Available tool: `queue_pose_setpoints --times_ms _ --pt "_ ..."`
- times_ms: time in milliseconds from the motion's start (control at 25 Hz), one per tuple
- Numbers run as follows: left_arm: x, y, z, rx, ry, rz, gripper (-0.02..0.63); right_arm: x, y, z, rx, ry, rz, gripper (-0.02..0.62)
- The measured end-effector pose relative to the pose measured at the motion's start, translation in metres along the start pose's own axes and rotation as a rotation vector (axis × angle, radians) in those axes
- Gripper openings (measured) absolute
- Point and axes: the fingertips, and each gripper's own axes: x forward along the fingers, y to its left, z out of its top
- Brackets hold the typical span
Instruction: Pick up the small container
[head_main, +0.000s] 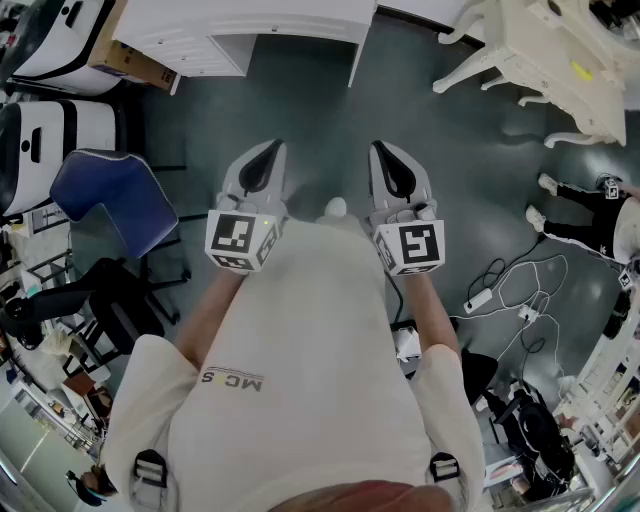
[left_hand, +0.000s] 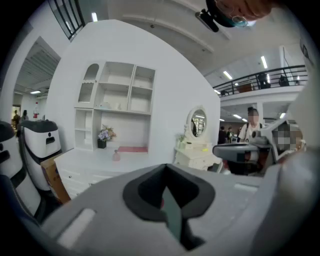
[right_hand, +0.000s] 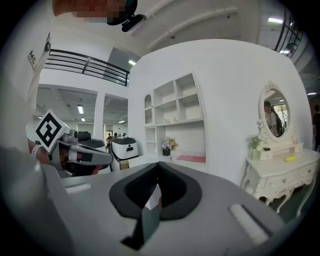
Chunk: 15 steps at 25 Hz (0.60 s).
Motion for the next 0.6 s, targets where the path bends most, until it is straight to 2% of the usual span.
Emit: queue_pose_setpoints --times_ms 240,440,600 --pt "0.008 0.004 -0.001 -0.001 0.010 0.024 0.000 0.005 -0.010 -0.009 0.014 0.014 0.002 -0.005" --pt "0.011 -0.001 -0.009 0.005 0.029 0.059 0.000 -0.004 -0.021 -0.014 0.057 -0.034 0.042 -0.005" --pt "0.011 -0.001 -0.015 0.000 0.046 0.088 0.000 -0.003 -0.029 -0.023 0.030 -0.019 0.040 -0.005"
